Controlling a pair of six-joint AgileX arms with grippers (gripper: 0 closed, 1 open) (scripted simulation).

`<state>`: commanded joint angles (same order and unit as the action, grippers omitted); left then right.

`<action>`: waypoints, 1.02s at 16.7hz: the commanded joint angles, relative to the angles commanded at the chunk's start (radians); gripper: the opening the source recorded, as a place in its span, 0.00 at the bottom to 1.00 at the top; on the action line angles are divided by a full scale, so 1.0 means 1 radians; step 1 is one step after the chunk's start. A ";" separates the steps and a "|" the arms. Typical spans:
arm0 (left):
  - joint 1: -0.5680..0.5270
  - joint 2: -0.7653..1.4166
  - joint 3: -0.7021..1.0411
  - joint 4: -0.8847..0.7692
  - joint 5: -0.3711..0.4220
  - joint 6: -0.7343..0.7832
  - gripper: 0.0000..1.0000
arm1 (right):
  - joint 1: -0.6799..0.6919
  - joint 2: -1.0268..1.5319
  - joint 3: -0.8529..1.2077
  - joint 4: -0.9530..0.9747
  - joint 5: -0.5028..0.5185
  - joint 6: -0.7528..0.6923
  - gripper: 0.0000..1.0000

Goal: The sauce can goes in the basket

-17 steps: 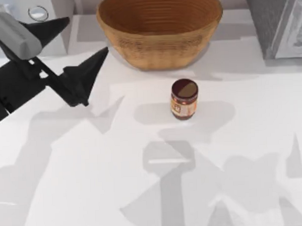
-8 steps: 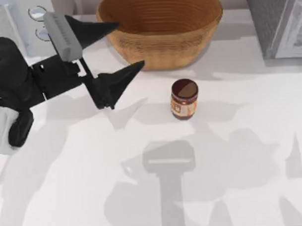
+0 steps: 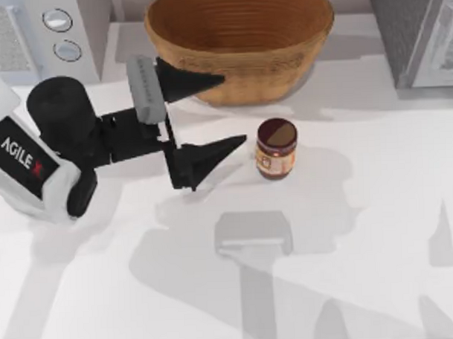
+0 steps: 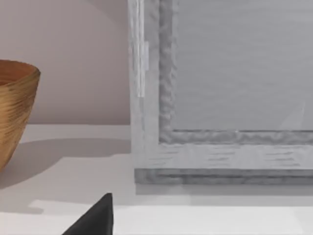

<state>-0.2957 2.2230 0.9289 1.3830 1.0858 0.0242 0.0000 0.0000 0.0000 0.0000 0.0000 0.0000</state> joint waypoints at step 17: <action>-0.023 0.353 0.226 0.020 0.073 -0.004 1.00 | 0.000 0.000 0.000 0.000 0.000 0.000 1.00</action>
<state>-0.3190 2.5763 1.1550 1.4031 1.1590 0.0202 0.0000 0.0000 0.0000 0.0000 0.0000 0.0000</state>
